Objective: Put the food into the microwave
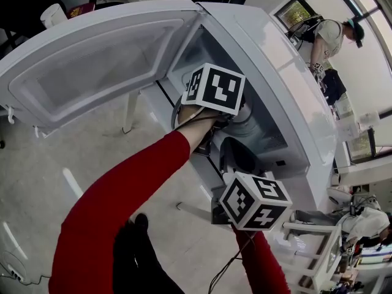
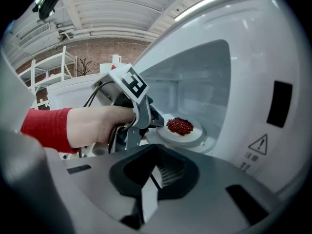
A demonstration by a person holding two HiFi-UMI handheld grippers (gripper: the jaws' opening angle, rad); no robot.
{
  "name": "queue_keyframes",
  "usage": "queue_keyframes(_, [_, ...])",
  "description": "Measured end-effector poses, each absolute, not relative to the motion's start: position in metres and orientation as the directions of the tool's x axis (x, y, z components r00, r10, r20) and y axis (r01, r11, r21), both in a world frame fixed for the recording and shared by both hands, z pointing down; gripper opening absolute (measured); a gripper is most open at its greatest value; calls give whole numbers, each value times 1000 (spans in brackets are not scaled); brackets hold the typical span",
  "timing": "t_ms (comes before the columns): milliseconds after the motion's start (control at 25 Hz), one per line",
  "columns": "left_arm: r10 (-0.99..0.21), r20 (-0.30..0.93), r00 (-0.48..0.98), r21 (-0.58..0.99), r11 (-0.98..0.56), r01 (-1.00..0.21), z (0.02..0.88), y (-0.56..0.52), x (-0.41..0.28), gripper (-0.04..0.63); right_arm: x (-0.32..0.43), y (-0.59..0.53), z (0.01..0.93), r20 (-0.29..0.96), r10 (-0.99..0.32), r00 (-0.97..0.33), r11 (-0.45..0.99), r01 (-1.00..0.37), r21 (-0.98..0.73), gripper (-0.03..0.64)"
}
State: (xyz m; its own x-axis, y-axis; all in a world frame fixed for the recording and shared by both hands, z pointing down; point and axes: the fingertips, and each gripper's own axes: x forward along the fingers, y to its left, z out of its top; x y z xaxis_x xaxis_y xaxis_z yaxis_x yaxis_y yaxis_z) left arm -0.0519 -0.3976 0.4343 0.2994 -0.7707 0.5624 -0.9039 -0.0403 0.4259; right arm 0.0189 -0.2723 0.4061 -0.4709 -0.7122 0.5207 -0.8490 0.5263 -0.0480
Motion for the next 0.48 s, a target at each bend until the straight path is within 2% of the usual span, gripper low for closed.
queue_keyframes(480, [-778,569,266,354,-60,-933,437,-400,-53,107,18,-273,411,528,-706,-472,527,-848,-52,13])
